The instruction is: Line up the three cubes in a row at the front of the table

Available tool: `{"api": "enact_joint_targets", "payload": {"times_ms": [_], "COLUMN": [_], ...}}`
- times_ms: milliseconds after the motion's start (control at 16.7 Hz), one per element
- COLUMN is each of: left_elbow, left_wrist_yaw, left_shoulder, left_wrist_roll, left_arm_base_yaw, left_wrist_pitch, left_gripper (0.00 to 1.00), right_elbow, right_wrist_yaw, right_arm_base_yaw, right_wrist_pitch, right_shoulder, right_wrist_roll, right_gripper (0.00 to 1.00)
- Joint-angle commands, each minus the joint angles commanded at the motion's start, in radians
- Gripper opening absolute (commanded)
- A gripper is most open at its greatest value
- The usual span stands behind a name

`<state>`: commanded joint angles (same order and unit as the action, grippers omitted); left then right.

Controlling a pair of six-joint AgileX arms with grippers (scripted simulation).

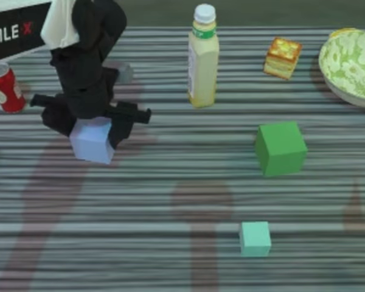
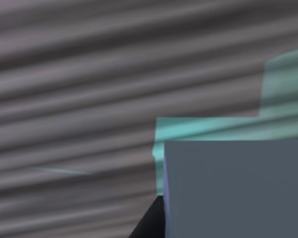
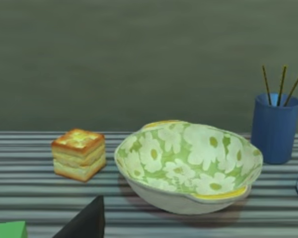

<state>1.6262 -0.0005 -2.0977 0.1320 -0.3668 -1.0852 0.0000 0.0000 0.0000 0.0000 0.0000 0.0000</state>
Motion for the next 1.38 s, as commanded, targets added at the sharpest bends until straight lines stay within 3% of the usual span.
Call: {"api": "enact_joint_targets", "payload": {"times_ms": [300,900,1080,1380], "left_elbow": [0.008,-0.009,-0.012,-0.011], "left_wrist_yaw": [-0.001,-0.008,-0.009,-0.009], "left_shoulder": [0.003,0.054,0.067,0.061], "left_wrist_roll": [0.115,0.724,0.776,0.773], "left_arm_base_yaw": [-0.089,-0.508,-0.553,-0.549], "left_wrist_pitch": [-0.012,-0.056,-0.056,-0.052], "left_gripper": [0.0,0.0,0.0,0.0], "right_elbow": [0.0,0.0,0.0,0.0], "right_wrist_yaw": [0.0,0.0,0.0,0.0], "right_arm_base_yaw": [0.0,0.0,0.0,0.0], "right_wrist_pitch": [0.0,0.0,0.0,0.0], "right_shoulder": [0.0,0.0,0.0,0.0], "right_wrist_roll": [0.0,0.0,0.0,0.0], "right_gripper": [1.0,1.0,1.0,1.0]}}
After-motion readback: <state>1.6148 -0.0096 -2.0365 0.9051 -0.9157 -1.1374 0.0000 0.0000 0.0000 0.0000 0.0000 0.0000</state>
